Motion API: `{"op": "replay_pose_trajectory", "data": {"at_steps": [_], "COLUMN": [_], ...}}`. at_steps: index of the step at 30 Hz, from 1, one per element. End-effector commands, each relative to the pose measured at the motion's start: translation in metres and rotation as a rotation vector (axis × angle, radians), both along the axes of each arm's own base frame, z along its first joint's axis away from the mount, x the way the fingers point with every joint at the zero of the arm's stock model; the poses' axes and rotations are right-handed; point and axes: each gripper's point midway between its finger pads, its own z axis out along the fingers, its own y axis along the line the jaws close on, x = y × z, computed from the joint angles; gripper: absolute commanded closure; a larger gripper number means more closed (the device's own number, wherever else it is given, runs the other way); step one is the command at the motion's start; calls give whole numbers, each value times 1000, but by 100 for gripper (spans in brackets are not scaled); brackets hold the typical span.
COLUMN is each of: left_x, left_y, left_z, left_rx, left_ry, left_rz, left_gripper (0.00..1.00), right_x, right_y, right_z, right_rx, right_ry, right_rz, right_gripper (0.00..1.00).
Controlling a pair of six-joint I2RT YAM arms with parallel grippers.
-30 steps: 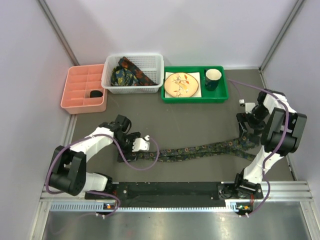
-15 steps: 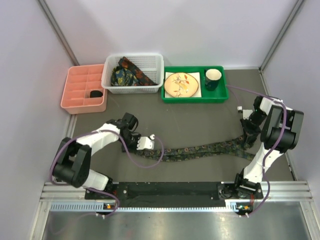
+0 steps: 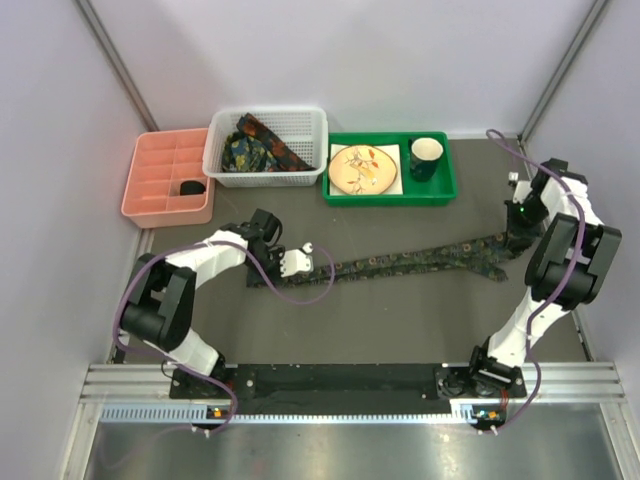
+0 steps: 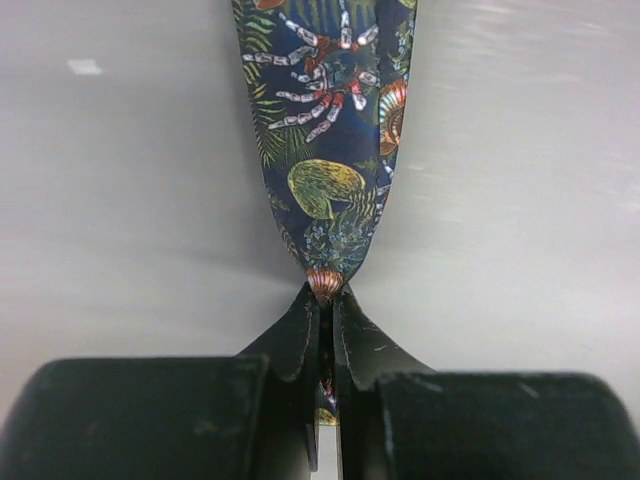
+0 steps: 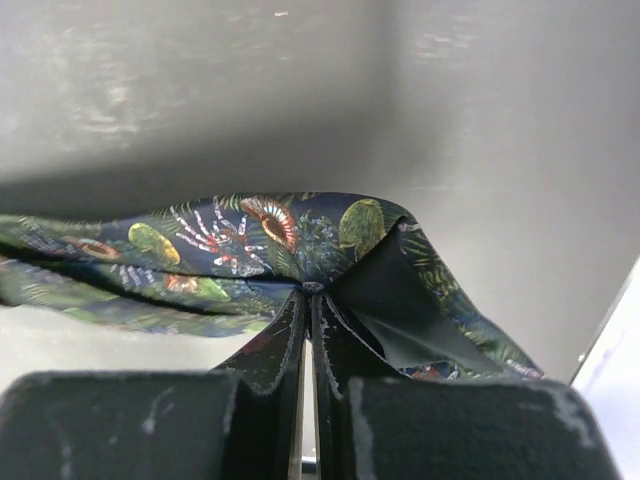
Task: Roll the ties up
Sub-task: Flatten out the tie at the center of the board.
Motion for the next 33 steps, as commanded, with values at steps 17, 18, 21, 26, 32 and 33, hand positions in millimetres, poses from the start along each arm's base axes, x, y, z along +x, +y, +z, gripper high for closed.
{"op": "replay_pose_trajectory", "data": {"at_steps": [17, 18, 21, 26, 32, 33], "left_x": [14, 17, 28, 29, 38, 39], "left_y": [11, 9, 3, -1, -17, -22], "left_z": [-14, -15, -13, -8, 32, 39], "left_rx": [37, 33, 14, 4, -100, -131], "left_ry": [-32, -36, -40, -28, -90, -100], "left_rz": [-7, 4, 49, 40, 56, 56], "left_gripper": [100, 100, 93, 61, 1, 1], "right_x": [-57, -51, -29, -37, -79, -93], "right_y": [-27, -28, -26, -26, 12, 19], "right_z": [-18, -19, -7, 12, 29, 21], "right_rx": [-76, -70, -26, -21, 114, 135], "right_ry": [132, 130, 78, 86, 95, 147], "right_rz": [45, 37, 32, 111, 300, 296], "right_gripper": [100, 100, 90, 50, 42, 43]}}
